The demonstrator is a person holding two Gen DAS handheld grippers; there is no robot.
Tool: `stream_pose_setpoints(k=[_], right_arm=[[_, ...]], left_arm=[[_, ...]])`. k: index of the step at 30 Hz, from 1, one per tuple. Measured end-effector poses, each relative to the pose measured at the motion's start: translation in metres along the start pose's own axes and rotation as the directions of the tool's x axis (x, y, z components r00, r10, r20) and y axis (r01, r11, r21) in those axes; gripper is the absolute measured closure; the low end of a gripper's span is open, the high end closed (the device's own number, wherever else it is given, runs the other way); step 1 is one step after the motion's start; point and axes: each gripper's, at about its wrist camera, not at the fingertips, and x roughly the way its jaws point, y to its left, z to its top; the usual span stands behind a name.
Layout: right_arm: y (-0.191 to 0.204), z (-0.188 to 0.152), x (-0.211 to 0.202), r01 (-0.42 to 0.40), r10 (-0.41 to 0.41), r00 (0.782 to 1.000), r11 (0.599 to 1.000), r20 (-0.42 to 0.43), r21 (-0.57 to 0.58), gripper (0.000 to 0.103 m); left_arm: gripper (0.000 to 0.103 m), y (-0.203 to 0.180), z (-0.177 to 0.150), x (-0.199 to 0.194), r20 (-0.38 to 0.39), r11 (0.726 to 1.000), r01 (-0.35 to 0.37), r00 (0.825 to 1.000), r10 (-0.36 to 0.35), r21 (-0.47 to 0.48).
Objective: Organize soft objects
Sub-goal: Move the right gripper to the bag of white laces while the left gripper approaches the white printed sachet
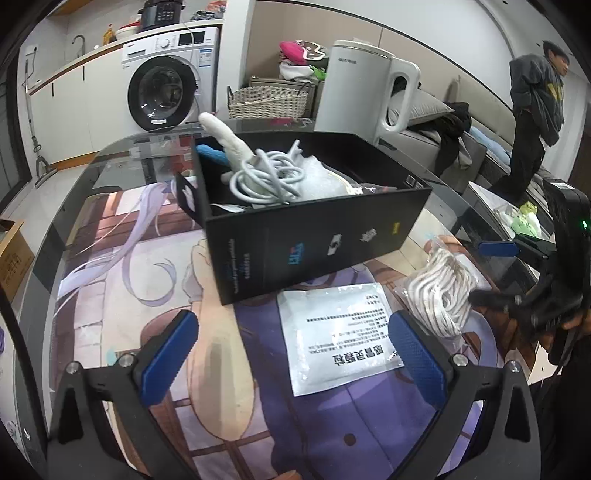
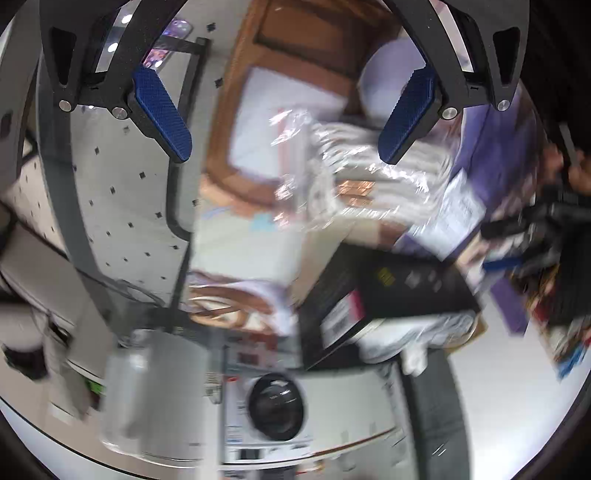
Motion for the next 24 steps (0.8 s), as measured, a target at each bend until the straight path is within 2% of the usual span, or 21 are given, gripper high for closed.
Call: stream_pose_setpoints(k=[2,4,6,8,17,24], right_arm=[[0.015,-0.003,-0.003,-0.042,0.042,0.999,0.997,0.004,-0.069,0.000],[0.031,-0.006,-0.007,-0.119,0.120,0.993,0.984,-0.005,-0.129,0.000],[0.041,-0.007,-0.009,-0.143,0.145,0.989,0.975,0.001,-0.169,0.000],[0.046,-0.005,-0.009,-0.131,0.135,0.991,0.975,0.008,-0.181,0.000],[0.050,0.015,0.015,0.024,-0.021,1.000,0.976,0.018,-0.216,0.000],[0.050,0.039,0.031,-0.029,0.027,1.000,0.973,-0.014,-0.228,0.000]], left_arm=[[0.000,-0.003,0.000,0.001,-0.007,1.000,0.008,1.000,-0.008,0.012],[0.000,-0.006,-0.001,0.002,-0.014,1.000,0.007,1.000,-0.007,0.027],[0.000,-0.008,-0.001,0.003,-0.020,0.999,0.007,1.000,-0.006,0.034],[0.000,-0.008,-0.002,0.004,-0.023,0.999,0.011,1.000,-0.010,0.036],[0.000,-0.010,-0.003,0.006,-0.033,0.999,0.017,0.999,-0.015,0.039],[0.000,-0.007,-0.002,0.007,-0.039,0.999,0.027,0.999,-0.026,0.022]])
